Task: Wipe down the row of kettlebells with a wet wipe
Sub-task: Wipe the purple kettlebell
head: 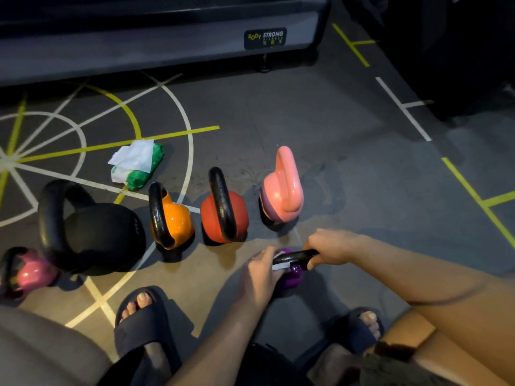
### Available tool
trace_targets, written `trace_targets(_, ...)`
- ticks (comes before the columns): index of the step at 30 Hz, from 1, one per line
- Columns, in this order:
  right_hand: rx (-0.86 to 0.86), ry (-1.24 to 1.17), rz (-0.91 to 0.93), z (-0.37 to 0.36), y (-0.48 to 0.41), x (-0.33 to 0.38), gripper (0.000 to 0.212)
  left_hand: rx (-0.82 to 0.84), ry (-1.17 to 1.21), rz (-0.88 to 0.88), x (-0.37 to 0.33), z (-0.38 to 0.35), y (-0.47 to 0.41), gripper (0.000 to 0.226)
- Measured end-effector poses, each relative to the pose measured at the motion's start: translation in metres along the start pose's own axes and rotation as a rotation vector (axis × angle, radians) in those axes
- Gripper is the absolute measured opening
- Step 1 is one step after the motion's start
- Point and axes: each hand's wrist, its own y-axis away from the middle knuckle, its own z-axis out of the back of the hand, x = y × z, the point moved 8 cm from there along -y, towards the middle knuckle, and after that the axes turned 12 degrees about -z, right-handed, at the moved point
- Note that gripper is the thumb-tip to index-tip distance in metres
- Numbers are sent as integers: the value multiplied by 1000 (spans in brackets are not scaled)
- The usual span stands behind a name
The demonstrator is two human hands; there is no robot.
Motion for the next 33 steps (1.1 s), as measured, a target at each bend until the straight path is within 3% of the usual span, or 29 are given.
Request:
trace_targets(3, -12, 3, 11, -4, -2, 9, 35, 40, 43, -105, -21, -11, -10, 52)
trace_targets(7, 38, -11, 37, -8, -5, 15, 31, 323, 48, 58, 14, -22, -1, 48)
trace_targets(14, 90, -14, 38, -9, -7, 21, 29, 230, 249, 238, 40, -1, 20, 27)
trace_targets(18, 123, -27, 15, -6, -7, 23, 32, 379, 166, 313, 48, -4, 19, 42)
trace_targets(20, 131, -31, 8, -5, -9, 26, 37, 520, 26, 331, 53, -3, 18, 32)
trace_targets(22, 126, -45, 4, -3, -12, 31, 45, 622, -125, 344, 57, 8, 15, 5)
trace_targets(24, 115, -75, 3, -2, -15, 38, 54, 573, -198, 323, 56, 29, 3, 9)
trace_targets(28, 108, -122, 16, -8, -14, 57, 51, 258, -150, 121, 25, 79, -39, 28)
trace_targets(31, 94, -163, -18, -13, -14, 61, 46, 148, -213, -95, -9, 103, -66, 8)
trace_targets(33, 91, -179, -46, -13, -14, 60, 43, 166, -303, -210, -20, 108, -79, 11)
